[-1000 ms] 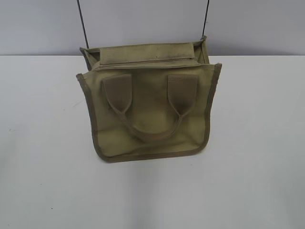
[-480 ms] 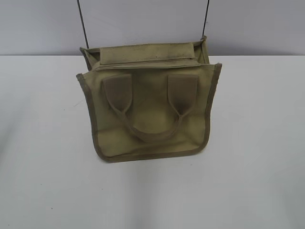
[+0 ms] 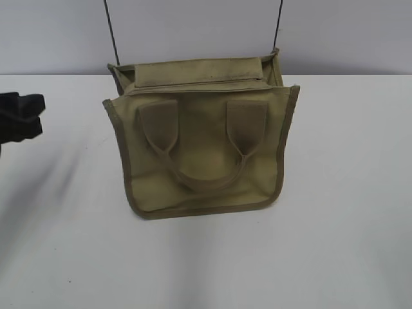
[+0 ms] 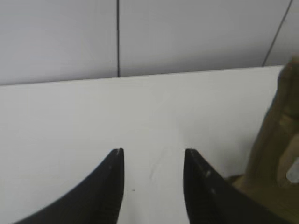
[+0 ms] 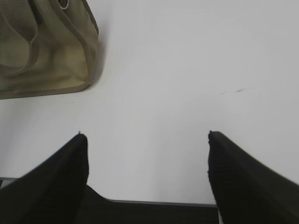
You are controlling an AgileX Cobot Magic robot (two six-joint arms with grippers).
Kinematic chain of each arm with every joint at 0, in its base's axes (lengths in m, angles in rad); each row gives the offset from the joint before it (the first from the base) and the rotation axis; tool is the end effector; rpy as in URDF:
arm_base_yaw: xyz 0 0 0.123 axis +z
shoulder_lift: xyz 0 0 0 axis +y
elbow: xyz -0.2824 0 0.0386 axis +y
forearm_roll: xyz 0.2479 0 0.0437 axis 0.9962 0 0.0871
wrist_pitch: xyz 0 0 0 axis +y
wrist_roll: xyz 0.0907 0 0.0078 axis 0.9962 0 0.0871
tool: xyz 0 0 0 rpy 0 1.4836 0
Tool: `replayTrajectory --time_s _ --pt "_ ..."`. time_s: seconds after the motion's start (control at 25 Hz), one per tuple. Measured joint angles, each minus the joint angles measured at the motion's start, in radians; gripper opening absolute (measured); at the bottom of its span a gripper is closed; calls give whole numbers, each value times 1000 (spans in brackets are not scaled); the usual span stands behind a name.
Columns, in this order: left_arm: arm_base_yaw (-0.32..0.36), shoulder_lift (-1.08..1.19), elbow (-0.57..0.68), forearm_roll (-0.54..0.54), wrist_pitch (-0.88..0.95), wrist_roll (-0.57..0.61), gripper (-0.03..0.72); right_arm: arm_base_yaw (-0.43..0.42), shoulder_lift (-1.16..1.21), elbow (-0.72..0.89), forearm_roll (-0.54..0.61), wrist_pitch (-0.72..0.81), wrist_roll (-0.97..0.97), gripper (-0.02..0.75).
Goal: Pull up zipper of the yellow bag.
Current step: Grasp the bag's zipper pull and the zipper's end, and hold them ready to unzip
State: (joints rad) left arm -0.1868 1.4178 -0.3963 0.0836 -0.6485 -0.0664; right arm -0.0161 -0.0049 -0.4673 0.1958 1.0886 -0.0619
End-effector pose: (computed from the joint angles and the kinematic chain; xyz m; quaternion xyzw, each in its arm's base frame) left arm 0.2438 -0.0507 0.1935 0.0898 0.7959 -0.0758 0.5938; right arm -0.0037 0.0158 0.2671 -0.0235 0.8630 0.0783 0.4986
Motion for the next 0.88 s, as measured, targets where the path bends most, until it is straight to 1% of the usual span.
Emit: replayTrajectory --time_s 0.12,0.2,0.24,0.4,0.52,0.6,0.68,0.88 --pt "0 111 0 184 -119 -71 319 0 0 0 0 0 0 582" --pt "-1 175 0 294 -214 -86 319 0 0 0 0 0 0 582" --pt "-1 210 0 330 -263 -88 319 0 0 0 0 0 0 582" --pt "-3 361 -6 401 -420 -111 312 0 0 0 0 0 0 582" --pt "-3 458 -47 473 -501 -136 303 0 0 0 0 0 0 582" --pt "-3 500 -81 530 -519 -140 302 0 0 0 0 0 0 582" --pt "-3 532 -108 564 -525 -142 302 0 0 0 0 0 0 582" --pt "-3 584 -179 587 -531 -149 298 0 0 0 0 0 0 582"
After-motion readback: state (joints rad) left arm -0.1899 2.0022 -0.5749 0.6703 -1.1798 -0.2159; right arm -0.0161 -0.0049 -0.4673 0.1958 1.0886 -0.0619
